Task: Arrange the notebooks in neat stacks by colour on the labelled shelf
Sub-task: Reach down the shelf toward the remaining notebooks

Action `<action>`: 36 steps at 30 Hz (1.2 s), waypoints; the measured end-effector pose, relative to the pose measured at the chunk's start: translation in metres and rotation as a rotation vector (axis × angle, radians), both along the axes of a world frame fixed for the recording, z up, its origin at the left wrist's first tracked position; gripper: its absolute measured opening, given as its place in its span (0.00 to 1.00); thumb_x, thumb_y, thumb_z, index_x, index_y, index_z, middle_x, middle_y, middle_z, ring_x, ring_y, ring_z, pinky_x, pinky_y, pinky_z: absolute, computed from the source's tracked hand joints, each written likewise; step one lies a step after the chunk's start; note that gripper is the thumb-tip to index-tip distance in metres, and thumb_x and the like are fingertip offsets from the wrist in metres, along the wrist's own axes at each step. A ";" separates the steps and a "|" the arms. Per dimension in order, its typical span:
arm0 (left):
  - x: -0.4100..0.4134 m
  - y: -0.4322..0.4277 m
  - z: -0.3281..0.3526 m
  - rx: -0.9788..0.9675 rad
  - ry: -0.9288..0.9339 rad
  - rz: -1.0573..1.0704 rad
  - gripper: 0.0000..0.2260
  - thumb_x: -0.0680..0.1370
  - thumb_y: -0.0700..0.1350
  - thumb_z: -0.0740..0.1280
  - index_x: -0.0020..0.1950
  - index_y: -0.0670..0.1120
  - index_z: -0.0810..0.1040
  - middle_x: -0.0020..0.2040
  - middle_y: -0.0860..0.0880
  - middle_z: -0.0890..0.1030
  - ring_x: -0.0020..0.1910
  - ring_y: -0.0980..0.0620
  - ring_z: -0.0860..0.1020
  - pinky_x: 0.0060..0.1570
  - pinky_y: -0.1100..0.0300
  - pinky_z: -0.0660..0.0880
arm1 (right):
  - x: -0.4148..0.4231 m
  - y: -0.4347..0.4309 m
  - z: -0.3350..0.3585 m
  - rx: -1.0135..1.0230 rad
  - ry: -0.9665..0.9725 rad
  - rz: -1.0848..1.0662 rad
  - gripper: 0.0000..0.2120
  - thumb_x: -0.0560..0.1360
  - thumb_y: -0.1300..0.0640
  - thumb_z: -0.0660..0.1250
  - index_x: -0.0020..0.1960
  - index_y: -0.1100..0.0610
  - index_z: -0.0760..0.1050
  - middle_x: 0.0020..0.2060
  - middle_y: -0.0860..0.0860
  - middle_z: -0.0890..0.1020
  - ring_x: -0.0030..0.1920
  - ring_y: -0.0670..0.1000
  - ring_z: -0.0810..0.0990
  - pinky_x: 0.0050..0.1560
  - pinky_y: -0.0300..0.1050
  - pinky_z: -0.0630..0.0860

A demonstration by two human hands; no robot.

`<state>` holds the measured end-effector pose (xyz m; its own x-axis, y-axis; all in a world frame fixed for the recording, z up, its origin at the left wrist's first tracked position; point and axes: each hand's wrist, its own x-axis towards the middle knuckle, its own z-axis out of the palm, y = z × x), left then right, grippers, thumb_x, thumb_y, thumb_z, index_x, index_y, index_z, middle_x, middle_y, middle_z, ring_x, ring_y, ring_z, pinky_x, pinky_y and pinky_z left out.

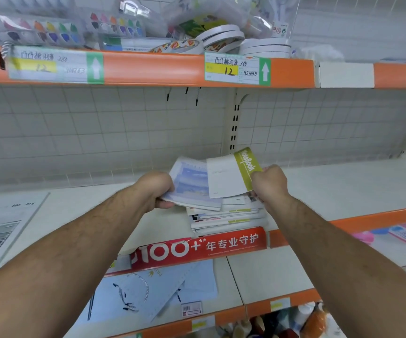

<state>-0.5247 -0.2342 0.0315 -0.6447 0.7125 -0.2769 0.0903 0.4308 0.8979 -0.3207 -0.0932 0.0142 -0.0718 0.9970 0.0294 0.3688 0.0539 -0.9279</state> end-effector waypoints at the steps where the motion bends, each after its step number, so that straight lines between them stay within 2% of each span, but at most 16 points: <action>1: -0.002 -0.003 0.001 0.012 -0.018 0.016 0.05 0.78 0.32 0.59 0.47 0.40 0.73 0.46 0.42 0.79 0.43 0.41 0.82 0.20 0.63 0.75 | 0.002 0.001 -0.001 -0.003 -0.011 -0.028 0.10 0.74 0.61 0.60 0.53 0.64 0.73 0.44 0.60 0.81 0.34 0.56 0.78 0.23 0.39 0.65; 3: -0.003 -0.007 0.001 0.029 -0.042 0.038 0.05 0.79 0.31 0.58 0.49 0.39 0.72 0.51 0.40 0.78 0.47 0.38 0.83 0.19 0.63 0.75 | 0.005 0.001 -0.003 -0.042 -0.019 -0.048 0.07 0.75 0.62 0.58 0.49 0.63 0.73 0.42 0.60 0.80 0.33 0.56 0.76 0.24 0.39 0.63; 5: -0.003 -0.009 0.000 0.042 -0.058 0.047 0.06 0.79 0.32 0.58 0.54 0.38 0.72 0.54 0.39 0.78 0.46 0.39 0.83 0.20 0.62 0.76 | 0.006 -0.003 -0.003 -0.088 -0.008 -0.038 0.06 0.75 0.64 0.57 0.43 0.63 0.72 0.35 0.59 0.78 0.28 0.54 0.72 0.25 0.39 0.63; 7: -0.001 -0.010 -0.001 0.050 -0.078 0.048 0.07 0.78 0.32 0.59 0.55 0.38 0.72 0.55 0.40 0.78 0.43 0.42 0.83 0.21 0.62 0.77 | 0.006 -0.010 0.001 -0.121 -0.003 -0.009 0.08 0.75 0.65 0.56 0.43 0.64 0.74 0.28 0.58 0.77 0.25 0.53 0.70 0.25 0.39 0.63; 9: -0.001 -0.011 -0.003 0.050 -0.115 0.053 0.08 0.79 0.31 0.60 0.57 0.38 0.72 0.55 0.39 0.78 0.42 0.43 0.82 0.22 0.61 0.77 | 0.003 -0.016 0.005 -0.139 -0.004 0.024 0.10 0.75 0.65 0.55 0.45 0.65 0.75 0.25 0.58 0.77 0.23 0.53 0.70 0.25 0.39 0.64; 13: -0.003 -0.017 -0.009 0.059 -0.133 0.098 0.07 0.80 0.32 0.60 0.56 0.38 0.72 0.57 0.38 0.78 0.43 0.42 0.81 0.21 0.63 0.76 | -0.005 -0.024 0.008 -0.167 0.072 0.077 0.12 0.77 0.66 0.54 0.53 0.66 0.74 0.26 0.58 0.78 0.24 0.54 0.72 0.25 0.41 0.68; 19: -0.013 -0.044 -0.011 0.133 -0.141 0.230 0.08 0.80 0.32 0.60 0.57 0.39 0.73 0.46 0.42 0.78 0.37 0.45 0.80 0.20 0.65 0.74 | -0.029 -0.040 0.008 -0.203 0.177 0.155 0.15 0.78 0.67 0.55 0.62 0.67 0.72 0.30 0.58 0.77 0.23 0.51 0.73 0.22 0.39 0.68; 24: -0.035 -0.089 -0.008 0.154 -0.140 0.311 0.08 0.80 0.33 0.60 0.58 0.39 0.73 0.47 0.42 0.77 0.36 0.46 0.80 0.21 0.65 0.75 | -0.061 -0.076 0.011 -0.205 0.188 0.234 0.13 0.79 0.66 0.54 0.60 0.64 0.73 0.32 0.58 0.77 0.23 0.50 0.72 0.22 0.39 0.68; 28: -0.056 -0.136 -0.004 0.175 -0.135 0.346 0.06 0.80 0.32 0.59 0.52 0.40 0.73 0.43 0.43 0.78 0.31 0.47 0.80 0.21 0.65 0.75 | -0.096 -0.109 0.015 -0.213 0.179 0.291 0.15 0.79 0.66 0.55 0.62 0.65 0.72 0.28 0.57 0.76 0.21 0.51 0.71 0.22 0.38 0.66; 30: -0.068 -0.163 -0.004 0.172 -0.123 0.371 0.05 0.80 0.32 0.60 0.48 0.40 0.73 0.43 0.43 0.78 0.29 0.48 0.80 0.22 0.65 0.75 | -0.116 -0.131 0.015 -0.210 0.182 0.330 0.15 0.79 0.66 0.55 0.64 0.65 0.72 0.29 0.57 0.76 0.19 0.50 0.71 0.21 0.38 0.66; 32: -0.083 -0.193 -0.005 0.171 -0.116 0.399 0.05 0.80 0.32 0.60 0.49 0.39 0.73 0.44 0.43 0.78 0.30 0.48 0.80 0.22 0.64 0.75 | -0.137 -0.158 0.015 -0.207 0.183 0.381 0.15 0.79 0.67 0.55 0.64 0.65 0.72 0.32 0.57 0.76 0.20 0.49 0.72 0.21 0.38 0.67; 34: -0.098 -0.226 -0.006 0.174 -0.112 0.433 0.05 0.80 0.32 0.60 0.50 0.39 0.73 0.44 0.43 0.78 0.32 0.47 0.80 0.21 0.64 0.75 | -0.160 -0.189 0.013 -0.202 0.177 0.429 0.13 0.79 0.67 0.55 0.61 0.64 0.73 0.32 0.57 0.76 0.21 0.49 0.72 0.22 0.38 0.67; 36: -0.116 -0.263 -0.009 0.169 -0.098 0.472 0.06 0.80 0.32 0.60 0.47 0.40 0.73 0.42 0.43 0.77 0.30 0.47 0.78 0.21 0.64 0.75 | -0.184 -0.224 0.012 -0.199 0.166 0.469 0.11 0.79 0.67 0.56 0.55 0.63 0.74 0.32 0.56 0.76 0.21 0.49 0.72 0.23 0.38 0.67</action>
<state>-0.6405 -0.4969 0.0229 -0.8841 0.3896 -0.2578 -0.1669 0.2520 0.9532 -0.5044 -0.3167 0.0261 -0.5218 0.8463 -0.1078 0.1944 -0.0051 -0.9809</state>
